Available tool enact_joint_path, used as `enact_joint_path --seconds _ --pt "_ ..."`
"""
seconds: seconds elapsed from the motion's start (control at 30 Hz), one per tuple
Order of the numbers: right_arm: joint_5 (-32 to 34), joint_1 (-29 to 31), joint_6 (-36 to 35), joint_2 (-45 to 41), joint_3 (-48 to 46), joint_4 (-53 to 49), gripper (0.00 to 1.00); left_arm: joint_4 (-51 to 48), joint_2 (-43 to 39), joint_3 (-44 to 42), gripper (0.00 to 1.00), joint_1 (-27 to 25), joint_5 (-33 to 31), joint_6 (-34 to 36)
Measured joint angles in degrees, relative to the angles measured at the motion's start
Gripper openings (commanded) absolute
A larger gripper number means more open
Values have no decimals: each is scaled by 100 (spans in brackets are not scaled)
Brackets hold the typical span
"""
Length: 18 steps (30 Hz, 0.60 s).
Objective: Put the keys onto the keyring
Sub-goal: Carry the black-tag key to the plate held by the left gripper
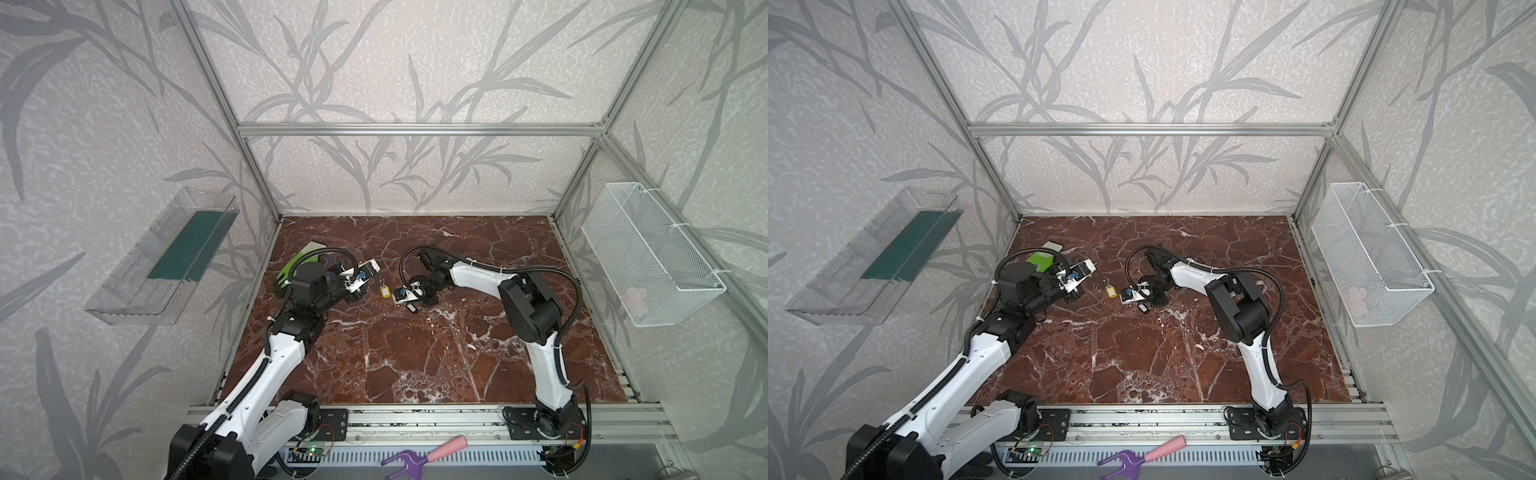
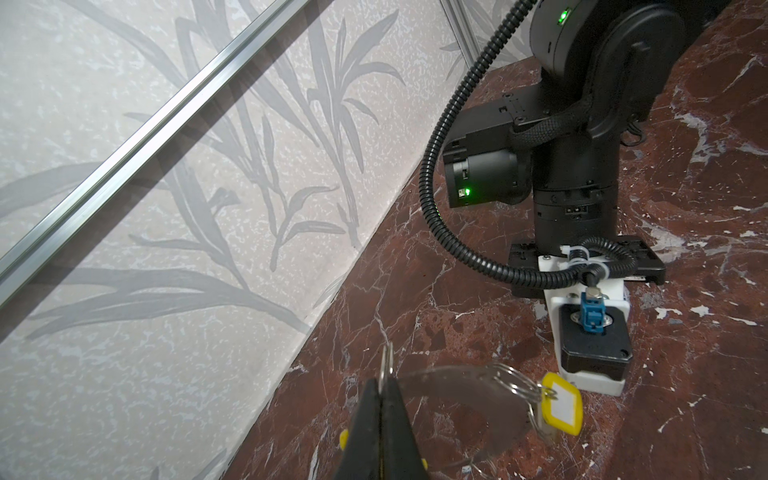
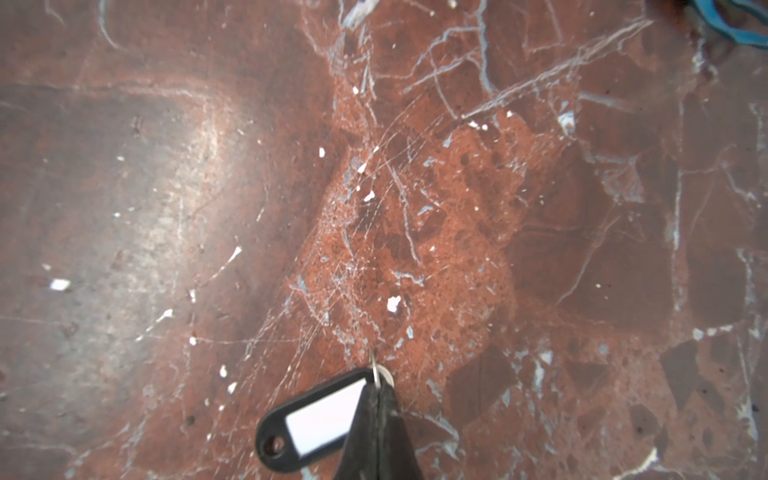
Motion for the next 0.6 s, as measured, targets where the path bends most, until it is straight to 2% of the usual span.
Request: enact_joint_path --seconds 0.3,0.6 --pt "-289 -111 1137 -931 -673 535 0 63 131 -2 0 0 136 -9" --pt "-1285 -503 3163 -1342 -1388 1615 0 -24 317 -22 0 -2 216 155"
